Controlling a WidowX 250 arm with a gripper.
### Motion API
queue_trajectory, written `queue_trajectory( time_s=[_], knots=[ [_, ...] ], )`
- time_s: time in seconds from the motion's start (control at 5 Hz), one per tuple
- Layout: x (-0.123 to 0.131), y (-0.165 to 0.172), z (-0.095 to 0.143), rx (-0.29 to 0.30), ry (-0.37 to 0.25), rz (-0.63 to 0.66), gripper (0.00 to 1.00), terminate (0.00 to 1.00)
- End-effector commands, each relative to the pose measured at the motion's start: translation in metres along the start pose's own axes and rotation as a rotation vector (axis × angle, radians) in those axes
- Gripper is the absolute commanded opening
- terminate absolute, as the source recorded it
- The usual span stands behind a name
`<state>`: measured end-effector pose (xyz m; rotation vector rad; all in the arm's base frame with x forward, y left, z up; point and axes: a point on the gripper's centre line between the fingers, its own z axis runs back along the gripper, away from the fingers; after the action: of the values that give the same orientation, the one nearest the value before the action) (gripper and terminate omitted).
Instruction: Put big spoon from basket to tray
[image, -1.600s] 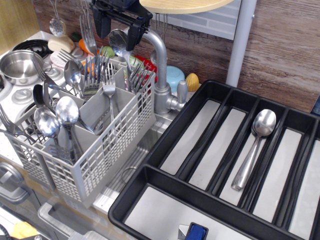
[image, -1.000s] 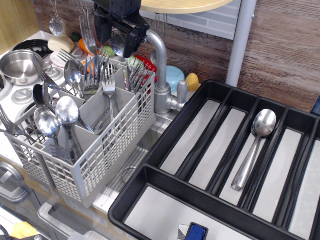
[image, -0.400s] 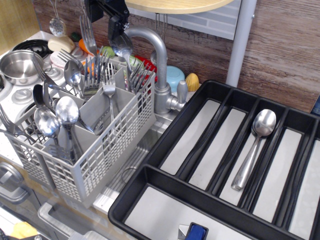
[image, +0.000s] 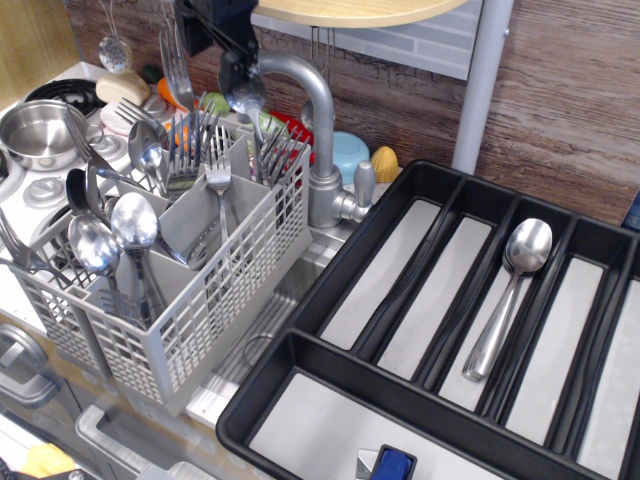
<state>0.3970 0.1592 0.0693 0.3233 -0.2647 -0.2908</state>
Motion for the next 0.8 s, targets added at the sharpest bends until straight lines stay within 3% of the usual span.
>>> queue_trajectory(
  time_s=[0.0, 0.2, 0.6],
  knots=[
    [0.011, -0.005, 0.018, 0.056, -0.142, 0.043, 1.0, 0.0],
    [0.019, -0.002, 0.018, 0.088, -0.193, 0.034, 0.0, 0.0],
    [0.024, -0.002, 0.02, 0.106, -0.194, 0.042, 0.0, 0.0]
  ],
)
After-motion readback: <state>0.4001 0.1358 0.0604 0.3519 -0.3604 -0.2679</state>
